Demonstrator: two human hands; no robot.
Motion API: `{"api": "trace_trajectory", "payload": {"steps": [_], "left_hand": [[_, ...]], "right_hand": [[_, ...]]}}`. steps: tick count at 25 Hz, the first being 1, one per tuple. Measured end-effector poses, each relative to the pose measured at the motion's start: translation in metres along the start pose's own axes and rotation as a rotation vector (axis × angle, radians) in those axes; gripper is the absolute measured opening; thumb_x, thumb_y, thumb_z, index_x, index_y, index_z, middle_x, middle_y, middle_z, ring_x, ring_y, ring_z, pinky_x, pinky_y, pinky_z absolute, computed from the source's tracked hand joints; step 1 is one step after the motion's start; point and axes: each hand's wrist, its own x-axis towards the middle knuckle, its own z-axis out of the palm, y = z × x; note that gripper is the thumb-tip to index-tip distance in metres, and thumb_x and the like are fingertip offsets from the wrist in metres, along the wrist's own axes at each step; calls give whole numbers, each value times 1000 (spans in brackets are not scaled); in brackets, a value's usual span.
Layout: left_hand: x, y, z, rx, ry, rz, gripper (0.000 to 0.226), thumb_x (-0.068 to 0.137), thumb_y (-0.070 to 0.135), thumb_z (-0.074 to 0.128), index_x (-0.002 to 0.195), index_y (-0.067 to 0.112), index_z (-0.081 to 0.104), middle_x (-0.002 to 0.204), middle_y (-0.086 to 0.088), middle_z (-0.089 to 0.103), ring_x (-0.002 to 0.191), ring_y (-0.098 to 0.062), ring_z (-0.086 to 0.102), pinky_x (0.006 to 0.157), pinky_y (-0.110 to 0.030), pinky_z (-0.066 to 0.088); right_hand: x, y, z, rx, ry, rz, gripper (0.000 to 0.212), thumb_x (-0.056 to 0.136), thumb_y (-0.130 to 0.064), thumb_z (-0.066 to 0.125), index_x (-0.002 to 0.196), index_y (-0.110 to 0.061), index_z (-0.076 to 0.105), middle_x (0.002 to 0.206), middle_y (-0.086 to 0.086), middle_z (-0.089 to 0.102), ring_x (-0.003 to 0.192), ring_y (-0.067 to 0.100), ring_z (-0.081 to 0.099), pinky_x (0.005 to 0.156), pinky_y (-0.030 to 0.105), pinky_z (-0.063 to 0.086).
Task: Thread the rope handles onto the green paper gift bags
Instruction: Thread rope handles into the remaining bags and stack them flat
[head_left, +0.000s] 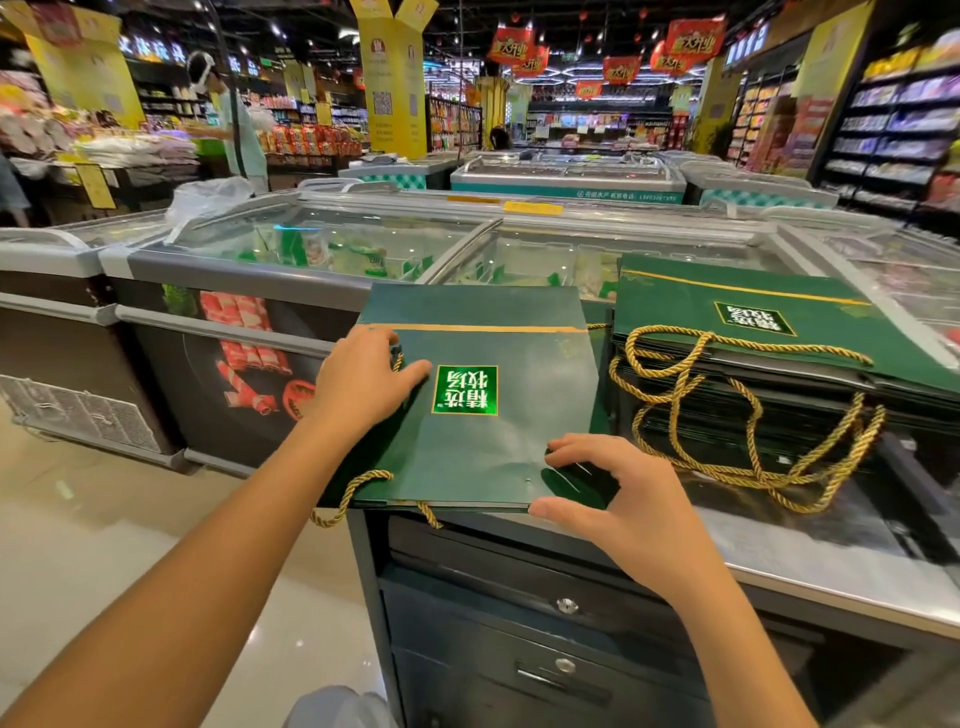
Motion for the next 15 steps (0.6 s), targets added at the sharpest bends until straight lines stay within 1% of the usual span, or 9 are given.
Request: {"api": "trace_trajectory", "payload": {"steps": [2, 4, 5, 7, 8, 10, 12, 13, 15], "left_hand": [[5, 3, 8, -9, 57, -12, 28, 91, 39, 68, 106, 15, 72, 106, -7, 69, 106, -31, 61, 86, -42, 51], [1, 7, 11, -56, 83, 24, 14, 94, 25, 67, 100, 16, 75, 101, -4, 74, 100, -28, 65, 86, -41, 52], [-4, 11, 11, -98, 69, 59, 11, 94, 21, 67, 98, 17, 77, 96, -1, 75, 93, -24, 66, 85, -39, 51], [-24, 21, 8, -220, -15, 175, 9, 93, 18, 69, 94, 21, 78, 84, 9, 70, 78, -11, 63, 79, -33, 50], [-38, 28, 7, -286, -74, 253, 9, 92, 18, 71, 93, 22, 78, 84, 12, 68, 77, -6, 61, 78, -30, 49], [-65, 40, 6, -379, -212, 380, 12, 93, 17, 71, 94, 25, 79, 90, 11, 68, 84, -6, 62, 78, -21, 47], [-83, 47, 10, -405, -316, 446, 17, 95, 14, 68, 97, 26, 79, 95, 9, 68, 91, -6, 63, 82, -17, 47], [-89, 48, 12, -409, -333, 461, 19, 95, 13, 66, 99, 27, 78, 96, 10, 68, 93, -6, 63, 84, -15, 46], [-96, 47, 14, -442, -308, 453, 19, 95, 11, 67, 99, 27, 77, 96, 16, 70, 94, -3, 65, 84, -12, 46]], "right_hand": [[0, 0, 0, -7, 6, -4, 43, 72, -42, 87, 109, -25, 75, 116, -27, 64, 113, -12, 56, 91, 1, 40], [-1, 0, -1, -7, 6, -4, 41, 72, -40, 88, 109, -26, 75, 116, -30, 61, 114, -14, 54, 91, 0, 39], [-1, 1, -1, -2, 8, -1, 41, 73, -39, 88, 109, -26, 75, 115, -31, 60, 113, -15, 54, 90, 0, 38], [-1, 2, -3, 13, 12, 5, 40, 73, -36, 89, 109, -26, 75, 116, -30, 61, 113, -16, 54, 91, -1, 37], [-1, 3, -4, 17, 9, 4, 39, 73, -35, 90, 109, -27, 76, 117, -29, 63, 114, -15, 54, 92, 0, 37], [-1, 4, -6, 8, -3, -12, 38, 74, -30, 89, 110, -27, 75, 117, -29, 63, 117, -13, 55, 96, 2, 37], [0, 5, -8, 1, -32, -23, 39, 76, -22, 88, 113, -27, 75, 117, -28, 63, 120, -11, 55, 99, 6, 38], [0, 5, -9, 2, -47, -25, 40, 77, -19, 86, 114, -26, 74, 118, -25, 65, 120, -9, 56, 100, 7, 40], [-1, 5, -10, 3, -68, -27, 41, 78, -14, 83, 116, -25, 74, 119, -20, 67, 120, -9, 56, 101, 8, 40]]}}
